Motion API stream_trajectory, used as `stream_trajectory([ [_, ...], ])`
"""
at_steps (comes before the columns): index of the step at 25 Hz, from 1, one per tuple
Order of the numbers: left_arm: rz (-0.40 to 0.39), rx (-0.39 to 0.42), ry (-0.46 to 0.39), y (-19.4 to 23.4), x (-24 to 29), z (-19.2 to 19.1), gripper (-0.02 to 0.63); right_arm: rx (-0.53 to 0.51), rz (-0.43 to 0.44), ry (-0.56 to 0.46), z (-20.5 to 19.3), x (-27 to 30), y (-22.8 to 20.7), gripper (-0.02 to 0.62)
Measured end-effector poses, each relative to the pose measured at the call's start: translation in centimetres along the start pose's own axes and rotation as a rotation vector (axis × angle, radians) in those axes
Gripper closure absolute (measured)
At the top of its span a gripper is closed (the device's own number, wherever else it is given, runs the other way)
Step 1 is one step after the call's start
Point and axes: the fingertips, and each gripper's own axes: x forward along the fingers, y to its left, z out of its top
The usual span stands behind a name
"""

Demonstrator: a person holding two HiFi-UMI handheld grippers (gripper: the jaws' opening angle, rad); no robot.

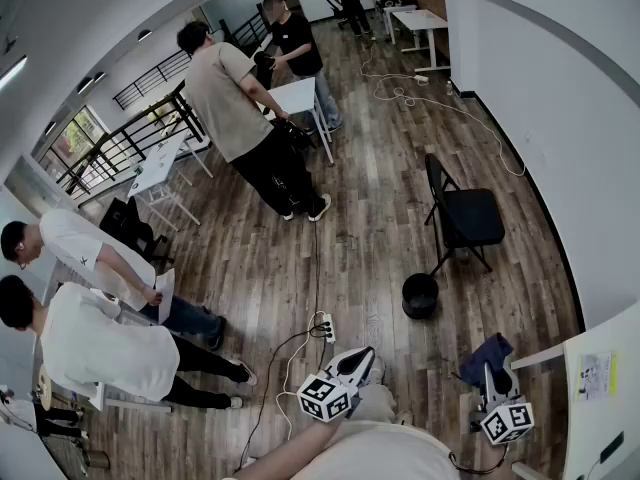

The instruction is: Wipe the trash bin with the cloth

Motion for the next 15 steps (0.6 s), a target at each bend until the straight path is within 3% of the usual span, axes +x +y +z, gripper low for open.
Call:
stream_trajectory([
  [8,-0.006,-0.024,0.013,2.9,3.7,0.1,0.595,-0.009,-0.016,0.006,0.3,3.6,-1.4,0.529],
  [15,-0.065,-0.014,0.032,7.9,9.2,3.8,0.595,0.003,-0.081,-0.014,1.6,9.3,-2.4,0.529],
])
